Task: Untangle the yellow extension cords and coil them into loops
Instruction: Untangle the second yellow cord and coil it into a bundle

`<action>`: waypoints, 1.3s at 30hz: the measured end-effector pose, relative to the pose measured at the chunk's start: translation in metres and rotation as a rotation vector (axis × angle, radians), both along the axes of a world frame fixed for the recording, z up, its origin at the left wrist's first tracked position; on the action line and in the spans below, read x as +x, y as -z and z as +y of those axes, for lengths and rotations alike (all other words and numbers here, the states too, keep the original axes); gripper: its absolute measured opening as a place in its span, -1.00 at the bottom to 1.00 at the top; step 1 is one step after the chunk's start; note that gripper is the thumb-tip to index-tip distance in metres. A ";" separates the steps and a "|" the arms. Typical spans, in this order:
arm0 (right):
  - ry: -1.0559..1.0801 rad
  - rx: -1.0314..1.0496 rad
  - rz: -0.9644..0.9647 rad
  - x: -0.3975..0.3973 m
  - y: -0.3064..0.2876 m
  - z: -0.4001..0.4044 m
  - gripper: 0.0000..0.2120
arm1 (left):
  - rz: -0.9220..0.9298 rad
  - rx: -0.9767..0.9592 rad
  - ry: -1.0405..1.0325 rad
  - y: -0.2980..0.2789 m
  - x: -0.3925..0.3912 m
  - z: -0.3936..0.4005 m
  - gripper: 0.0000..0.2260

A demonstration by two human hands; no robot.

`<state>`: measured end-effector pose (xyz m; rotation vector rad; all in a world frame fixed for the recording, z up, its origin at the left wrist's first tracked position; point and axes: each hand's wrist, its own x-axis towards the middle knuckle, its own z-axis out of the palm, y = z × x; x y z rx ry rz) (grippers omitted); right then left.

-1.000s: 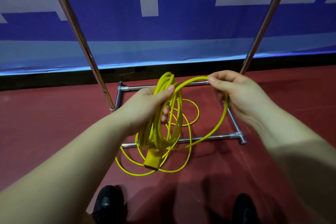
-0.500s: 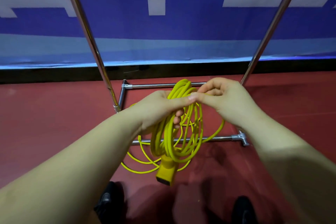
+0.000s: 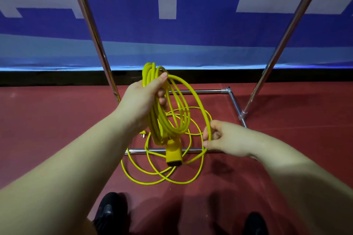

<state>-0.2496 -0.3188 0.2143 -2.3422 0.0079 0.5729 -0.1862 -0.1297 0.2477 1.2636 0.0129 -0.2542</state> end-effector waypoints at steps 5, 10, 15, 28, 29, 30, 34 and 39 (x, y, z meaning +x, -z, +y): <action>0.199 0.354 -0.021 -0.001 -0.018 0.008 -0.87 | 0.006 0.053 0.013 0.004 0.005 0.009 -0.78; 0.590 0.838 -0.026 0.003 -0.050 -0.007 -0.92 | -0.060 0.413 0.265 0.002 -0.004 0.012 -0.87; 0.754 1.016 -0.082 0.006 -0.053 -0.006 -0.90 | -0.027 0.405 0.398 0.004 -0.017 0.000 -0.76; 0.636 0.809 -0.228 0.012 -0.049 0.010 -0.64 | 0.047 0.147 0.379 -0.012 -0.026 -0.016 -0.84; 0.531 0.657 -0.194 0.009 -0.046 0.014 -0.57 | 0.054 0.139 0.324 -0.013 -0.024 -0.016 -0.89; 0.415 0.529 -0.168 0.004 -0.042 0.019 -0.53 | 0.067 0.129 0.268 -0.012 -0.021 -0.016 -0.91; 0.100 0.301 -0.267 -0.011 -0.018 0.037 -0.80 | 0.174 0.021 0.113 -0.009 -0.008 -0.009 -0.82; 0.076 0.349 -0.233 -0.004 -0.008 0.037 -0.78 | 0.286 -0.090 0.049 -0.010 -0.007 -0.002 -0.86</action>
